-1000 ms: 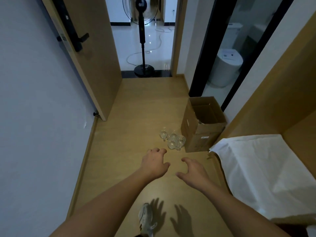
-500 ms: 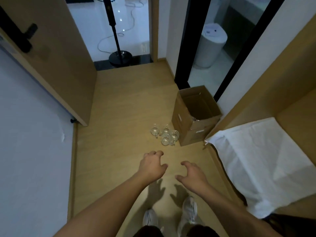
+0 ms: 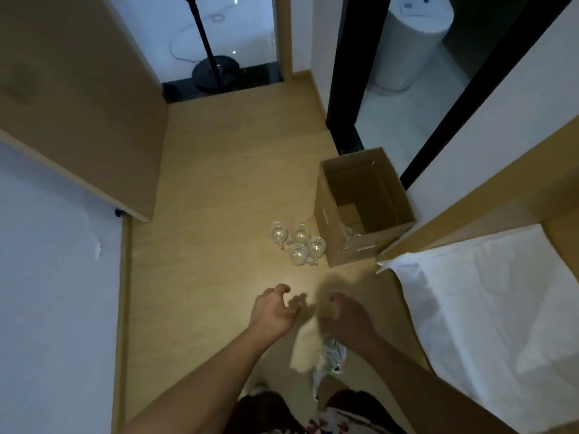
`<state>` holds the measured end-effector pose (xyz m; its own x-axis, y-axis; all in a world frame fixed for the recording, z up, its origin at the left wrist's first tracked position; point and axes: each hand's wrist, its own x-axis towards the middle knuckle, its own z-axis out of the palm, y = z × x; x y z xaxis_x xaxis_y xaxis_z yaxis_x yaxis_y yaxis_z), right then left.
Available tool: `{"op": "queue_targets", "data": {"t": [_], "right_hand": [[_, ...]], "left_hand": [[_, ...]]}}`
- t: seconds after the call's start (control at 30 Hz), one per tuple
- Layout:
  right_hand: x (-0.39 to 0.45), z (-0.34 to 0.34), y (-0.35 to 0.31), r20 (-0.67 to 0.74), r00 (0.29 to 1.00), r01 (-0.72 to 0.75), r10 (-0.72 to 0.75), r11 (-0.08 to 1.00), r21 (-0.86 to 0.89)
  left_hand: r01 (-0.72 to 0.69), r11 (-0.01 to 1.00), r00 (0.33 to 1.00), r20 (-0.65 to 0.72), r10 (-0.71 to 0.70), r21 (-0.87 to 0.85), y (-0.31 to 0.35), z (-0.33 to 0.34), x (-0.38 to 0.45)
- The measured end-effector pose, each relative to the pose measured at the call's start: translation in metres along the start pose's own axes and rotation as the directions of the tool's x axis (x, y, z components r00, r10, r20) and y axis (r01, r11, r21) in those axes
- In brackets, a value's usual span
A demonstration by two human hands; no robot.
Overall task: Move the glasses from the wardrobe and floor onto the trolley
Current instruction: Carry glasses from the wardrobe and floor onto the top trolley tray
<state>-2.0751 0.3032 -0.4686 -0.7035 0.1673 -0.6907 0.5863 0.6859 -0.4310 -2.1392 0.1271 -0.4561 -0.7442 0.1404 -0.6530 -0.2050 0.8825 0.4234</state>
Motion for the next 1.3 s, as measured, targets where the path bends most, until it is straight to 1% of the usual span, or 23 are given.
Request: {"op": "queue_targets", "data": {"t": [0.2, 0.3, 0.4, 0.6, 0.73, 0.83, 0.9, 0.97, 1.03, 1.1, 1.17, 1.23, 1.3], "right_hand": [[0.069, -0.019, 0.017, 0.066, 0.998, -0.021, 0.020, 0.999, 0.024], [0.107, -0.013, 0.025, 0.078, 0.996, -0.047, 0.043, 0.998, 0.045], [0.155, 0.003, 0.038, 0.060, 0.996, -0.066, 0.060, 0.994, 0.088], [0.282, 0.074, 0.088, 0.025, 0.990, -0.142, 0.140, 0.980, 0.139], [0.372, 0.136, 0.128, 0.042, 0.981, -0.195, 0.190, 0.960, 0.200], [0.433, 0.176, 0.150, 0.025, 0.970, -0.238, 0.242, 0.920, 0.312], [0.466, 0.196, 0.159, 0.004, 0.960, -0.258, 0.279, 0.880, 0.399], [0.498, 0.212, 0.165, -0.014, 0.952, -0.262, 0.307, 0.835, 0.483], [0.525, 0.222, 0.167, -0.055, 0.950, -0.234, 0.309, 0.814, 0.532], [0.545, 0.228, 0.169, -0.079, 0.951, -0.203, 0.298, 0.800, 0.564], [0.558, 0.232, 0.168, -0.040, 0.959, -0.196, 0.280, 0.761, 0.619], [0.565, 0.235, 0.167, 0.046, 0.963, -0.220, 0.267, 0.668, 0.711], [0.570, 0.236, 0.165, 0.100, 0.962, -0.234, 0.254, 0.578, 0.782]], "left_hand": [[0.141, 0.968, 0.990, 0.009, -0.142, -0.209, 0.029, 0.027, 0.060], [0.202, 0.917, 0.976, -0.008, -0.218, -0.344, 0.025, 0.039, 0.099], [0.228, 0.885, 0.969, 0.008, -0.246, -0.406, 0.011, 0.063, 0.148], [0.266, 0.869, 0.962, 0.056, -0.268, -0.417, -0.043, 0.146, 0.275], [0.319, 0.818, 0.948, 0.137, -0.289, -0.479, -0.085, 0.215, 0.362], [0.317, 0.832, 0.948, 0.188, -0.259, -0.456, -0.109, 0.263, 0.420], [0.305, 0.818, 0.951, 0.199, -0.236, -0.488, -0.117, 0.289, 0.447], [0.310, 0.756, 0.950, 0.223, -0.220, -0.576, -0.121, 0.311, 0.471], [0.336, 0.638, 0.941, 0.269, -0.204, -0.692, -0.121, 0.326, 0.490], [0.376, 0.496, 0.926, 0.340, -0.165, -0.783, -0.120, 0.335, 0.506], [0.394, 0.389, 0.918, 0.380, -0.116, -0.833, -0.118, 0.343, 0.517], [0.391, 0.317, 0.918, 0.389, -0.072, -0.864, -0.117, 0.349, 0.525], [0.396, 0.255, 0.917, 0.395, -0.058, -0.882, -0.117, 0.351, 0.532]]}}
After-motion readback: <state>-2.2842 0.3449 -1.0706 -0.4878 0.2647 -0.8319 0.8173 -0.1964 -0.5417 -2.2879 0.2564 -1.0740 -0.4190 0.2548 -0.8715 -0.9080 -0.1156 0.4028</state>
